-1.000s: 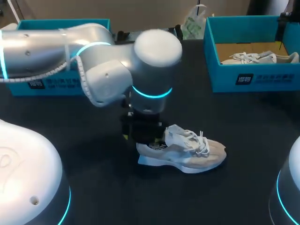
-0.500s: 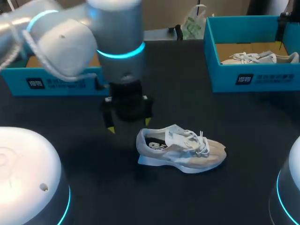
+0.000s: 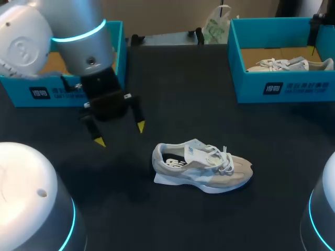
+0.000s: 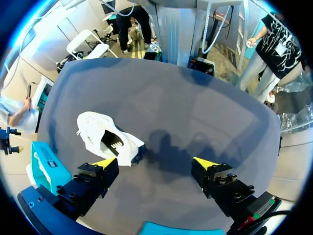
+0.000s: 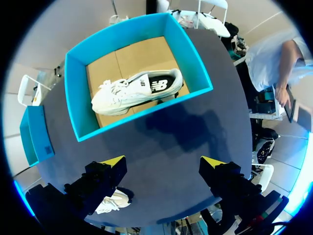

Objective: Take the shoe out of the shoebox, open the shoe tongue, remove and reinsert the insole, then place the shoe into the shoebox

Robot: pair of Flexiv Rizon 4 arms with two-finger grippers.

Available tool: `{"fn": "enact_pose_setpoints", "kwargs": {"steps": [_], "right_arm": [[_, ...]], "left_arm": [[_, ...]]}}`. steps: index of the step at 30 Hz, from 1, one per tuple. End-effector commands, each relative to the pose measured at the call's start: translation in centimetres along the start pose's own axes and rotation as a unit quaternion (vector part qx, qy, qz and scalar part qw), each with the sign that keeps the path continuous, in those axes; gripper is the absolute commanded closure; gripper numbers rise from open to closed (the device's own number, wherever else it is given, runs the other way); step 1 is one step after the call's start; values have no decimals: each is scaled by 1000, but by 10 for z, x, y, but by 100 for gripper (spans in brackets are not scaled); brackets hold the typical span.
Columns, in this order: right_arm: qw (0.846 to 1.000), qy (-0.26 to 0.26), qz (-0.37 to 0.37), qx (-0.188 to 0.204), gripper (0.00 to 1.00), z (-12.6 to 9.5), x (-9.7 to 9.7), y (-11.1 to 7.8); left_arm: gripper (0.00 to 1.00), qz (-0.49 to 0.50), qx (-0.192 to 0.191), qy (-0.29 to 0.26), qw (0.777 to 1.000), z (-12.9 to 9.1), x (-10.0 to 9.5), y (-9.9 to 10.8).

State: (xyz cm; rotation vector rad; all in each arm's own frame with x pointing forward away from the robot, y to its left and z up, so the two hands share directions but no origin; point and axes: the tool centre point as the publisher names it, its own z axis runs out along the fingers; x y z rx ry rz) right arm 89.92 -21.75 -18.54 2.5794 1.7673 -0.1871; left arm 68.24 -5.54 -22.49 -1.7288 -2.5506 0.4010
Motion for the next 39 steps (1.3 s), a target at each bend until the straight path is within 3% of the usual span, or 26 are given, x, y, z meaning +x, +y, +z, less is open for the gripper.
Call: {"fn": "enact_pose_setpoints", "kwargs": {"steps": [1, 6, 9, 11, 21, 23, 25, 32, 36, 37, 39], "right_arm": [[1000, 0, 0, -1, 0, 0, 0, -1], [1000, 0, 0, -1, 0, 0, 0, -1], [1000, 0, 0, -1, 0, 0, 0, -1], [1000, 0, 0, -1, 0, 0, 0, -1], [1000, 0, 0, -1, 0, 0, 0, -1], [1000, 0, 0, -1, 0, 0, 0, -1], [1000, 0, 0, -1, 0, 0, 0, -1], [1000, 0, 0, -1, 0, 0, 0, -1], [1000, 0, 0, -1, 0, 0, 0, -1], [1000, 0, 0, -1, 0, 0, 0, -1], [1000, 0, 0, -1, 0, 0, 0, -1]], "left_arm": [[0, -47, 27, -104, 993, 8, 20, 11], [0, -109, 77, -157, 978, 20, 34, 28], [0, -153, 129, -219, 955, 22, 38, 37], [0, -193, 177, -231, 937, 23, 40, 44], [0, -193, 177, -231, 937, 23, 40, 44], [0, -201, 191, -220, 935, 39, 43, 48], [0, -214, 228, -225, 923, 51, 49, 52], [0, -250, 296, -266, 883, 89, 66, 59], [0, -286, 348, -307, 838, 103, 72, 68], [0, -301, 357, -310, 828, 104, 74, 70], [0, -318, 343, -290, 835, 104, 74, 74]]}}
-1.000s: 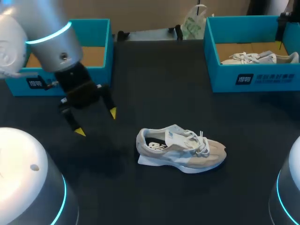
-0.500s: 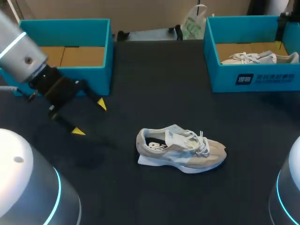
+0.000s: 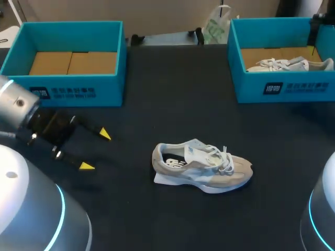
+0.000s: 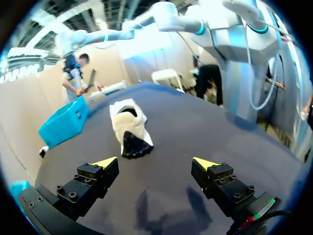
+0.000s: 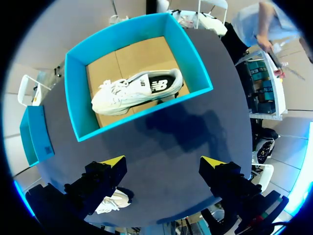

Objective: Take the shoe out of the shoebox, open the shoe tongue, remove and reinsert the insole, then place the shoe into the shoebox

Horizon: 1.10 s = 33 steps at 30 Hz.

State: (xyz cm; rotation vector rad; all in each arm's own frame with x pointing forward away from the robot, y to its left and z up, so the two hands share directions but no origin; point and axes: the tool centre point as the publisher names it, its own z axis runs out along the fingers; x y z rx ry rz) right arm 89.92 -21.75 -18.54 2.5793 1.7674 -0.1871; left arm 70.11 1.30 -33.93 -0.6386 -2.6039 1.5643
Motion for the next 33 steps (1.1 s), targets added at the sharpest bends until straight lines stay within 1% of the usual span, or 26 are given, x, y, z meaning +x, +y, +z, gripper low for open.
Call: {"fn": "enact_pose_setpoints", "kwargs": {"steps": [1, 9, 10, 11, 12, 15, 17, 19, 23, 33], "right_arm": [[1000, 0, 0, -1, 0, 0, 0, -1], [1000, 0, 0, -1, 0, 0, 0, -1], [1000, 0, 0, -1, 0, 0, 0, -1], [1000, 0, 0, -1, 0, 0, 0, -1], [1000, 0, 0, -1, 0, 0, 0, -1], [1000, 0, 0, -1, 0, 0, 0, -1], [1000, 0, 0, -1, 0, 0, 0, -1], [1000, 0, 0, -1, 0, 0, 0, -1], [1000, 0, 0, -1, 0, 0, 0, -1], [1000, 0, 0, -1, 0, 0, 0, -1]], "left_arm": [[0, -29, 41, -40, 998, 1, 2, 13], [0, -29, 41, -40, 998, 1, 2, 13], [0, -30, 35, -43, 998, 4, 2, 17], [0, -42, 40, -50, 997, 8, 4, 21], [0, -61, 56, -59, 995, 9, 3, 24], [0, -93, 84, -80, 989, 13, 4, 31], [0, -106, 93, -95, 985, 15, 4, 35], [0, -112, 104, -98, 983, 19, 5, 37], [0, -124, 114, -112, 979, 24, 8, 38], [0, -139, 135, -141, 971, 26, 12, 37]]}}
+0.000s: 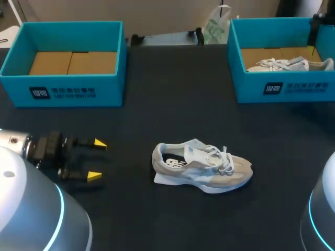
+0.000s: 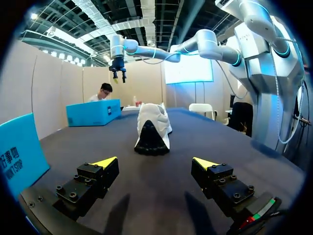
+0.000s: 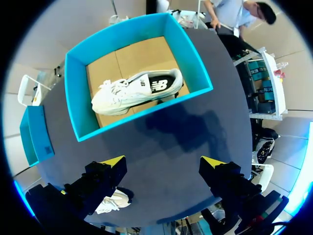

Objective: Take the shoe out of the shoebox, open the shoe tongue, remove and reinsert the insole, then place the shoe into the shoebox

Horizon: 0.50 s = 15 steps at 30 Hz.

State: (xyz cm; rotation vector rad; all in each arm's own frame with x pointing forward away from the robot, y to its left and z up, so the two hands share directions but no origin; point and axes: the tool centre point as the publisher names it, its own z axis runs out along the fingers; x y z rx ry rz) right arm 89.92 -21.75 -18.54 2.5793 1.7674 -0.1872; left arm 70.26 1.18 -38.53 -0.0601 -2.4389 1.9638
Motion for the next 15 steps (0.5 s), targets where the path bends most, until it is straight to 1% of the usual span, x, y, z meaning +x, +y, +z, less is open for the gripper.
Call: {"fn": "enact_pose_setpoints", "kwargs": {"steps": [1, 5, 11, 15], "right_arm": [[1000, 0, 0, -1, 0, 0, 0, -1], [1000, 0, 0, -1, 0, 0, 0, -1], [1000, 0, 0, -1, 0, 0, 0, -1], [1000, 0, 0, -1, 0, 0, 0, -1]], "left_arm": [[0, -5, 4, -13, 1000, 4, 7, 0], [0, -10, 4, -10, 1000, 20, 10, -1], [0, -29, 24, -2, 999, 45, 7, -9], [0, -29, 24, -2, 999, 45, 7, -9]]}}
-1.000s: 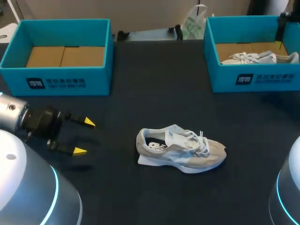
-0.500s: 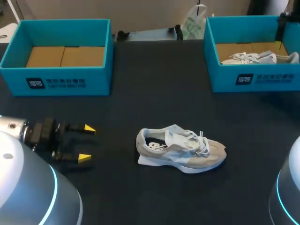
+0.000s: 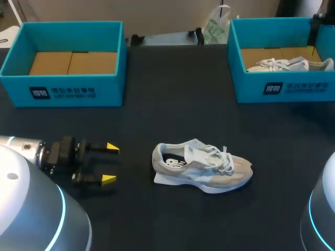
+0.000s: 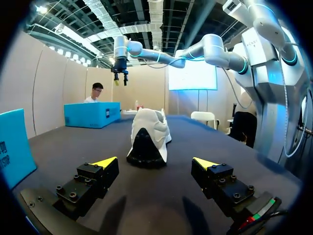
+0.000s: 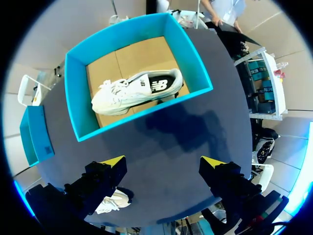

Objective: Take the shoe out of the shoebox, open the shoe tongue, remove and reinsert the insole, then place the shoe into the shoebox

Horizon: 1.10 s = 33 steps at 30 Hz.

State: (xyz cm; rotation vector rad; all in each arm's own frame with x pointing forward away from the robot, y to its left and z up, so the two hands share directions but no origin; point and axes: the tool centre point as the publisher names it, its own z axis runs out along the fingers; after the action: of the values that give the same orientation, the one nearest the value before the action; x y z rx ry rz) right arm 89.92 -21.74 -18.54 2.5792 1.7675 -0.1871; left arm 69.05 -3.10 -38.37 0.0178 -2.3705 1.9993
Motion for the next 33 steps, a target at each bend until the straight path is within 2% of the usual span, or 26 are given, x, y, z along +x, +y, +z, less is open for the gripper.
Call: {"fn": "enact_pose_setpoints", "kwargs": {"steps": [1, 9, 14, 20, 33], "right_arm": [[1000, 0, 0, -1, 0, 0, 0, -1], [1000, 0, 0, -1, 0, 0, 0, -1], [1000, 0, 0, -1, 0, 0, 0, -1], [1000, 0, 0, -1, 0, 0, 0, -1], [1000, 0, 0, -1, 0, 0, 0, -1]], "left_arm": [[0, 0, 0, 2, 1000, 3, -3, 2], [0, -4, -7, -5, 1000, 5, -6, 5], [0, -20, 2, -18, 1000, 25, -9, 11], [0, -51, 19, -14, 998, 53, -10, 7], [0, -54, 20, -12, 998, 55, -12, 8]]}}
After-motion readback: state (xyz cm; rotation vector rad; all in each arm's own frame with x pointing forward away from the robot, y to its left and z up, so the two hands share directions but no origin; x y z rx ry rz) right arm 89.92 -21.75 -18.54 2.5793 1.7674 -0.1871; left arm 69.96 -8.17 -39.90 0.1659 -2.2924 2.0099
